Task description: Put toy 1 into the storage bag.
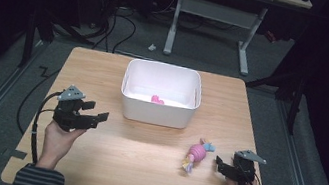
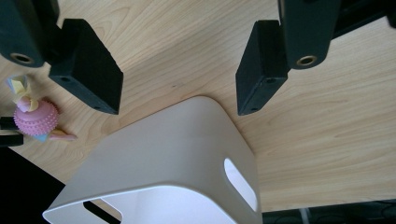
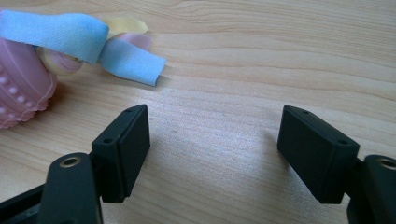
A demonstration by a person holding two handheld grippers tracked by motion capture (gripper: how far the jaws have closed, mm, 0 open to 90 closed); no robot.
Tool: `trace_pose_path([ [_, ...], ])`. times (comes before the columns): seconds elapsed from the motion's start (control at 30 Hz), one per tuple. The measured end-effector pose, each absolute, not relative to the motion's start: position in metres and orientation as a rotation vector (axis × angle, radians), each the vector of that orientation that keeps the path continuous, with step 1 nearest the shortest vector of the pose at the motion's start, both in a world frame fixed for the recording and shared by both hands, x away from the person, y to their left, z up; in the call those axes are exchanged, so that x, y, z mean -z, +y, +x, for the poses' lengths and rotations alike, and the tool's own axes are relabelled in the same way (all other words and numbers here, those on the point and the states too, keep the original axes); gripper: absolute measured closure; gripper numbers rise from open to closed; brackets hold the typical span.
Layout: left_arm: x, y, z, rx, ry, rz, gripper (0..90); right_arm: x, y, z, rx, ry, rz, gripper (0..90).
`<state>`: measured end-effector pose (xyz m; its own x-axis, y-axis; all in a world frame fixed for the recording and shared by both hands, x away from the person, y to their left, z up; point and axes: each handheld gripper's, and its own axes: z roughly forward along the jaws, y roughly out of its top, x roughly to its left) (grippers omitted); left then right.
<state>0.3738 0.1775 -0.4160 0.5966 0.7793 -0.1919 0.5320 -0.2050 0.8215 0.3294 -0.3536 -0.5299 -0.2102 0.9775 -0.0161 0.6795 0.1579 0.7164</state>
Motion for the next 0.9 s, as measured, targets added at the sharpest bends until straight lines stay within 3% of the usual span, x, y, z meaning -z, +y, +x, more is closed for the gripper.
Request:
trace_pose_path([
  [0.9, 0.475, 0.171, 0.377, -0.318, 1.158, 1.928, 32.6, 0.53, -0.353, 0.329, -0.814, 1.957, 1.567, 25.5],
])
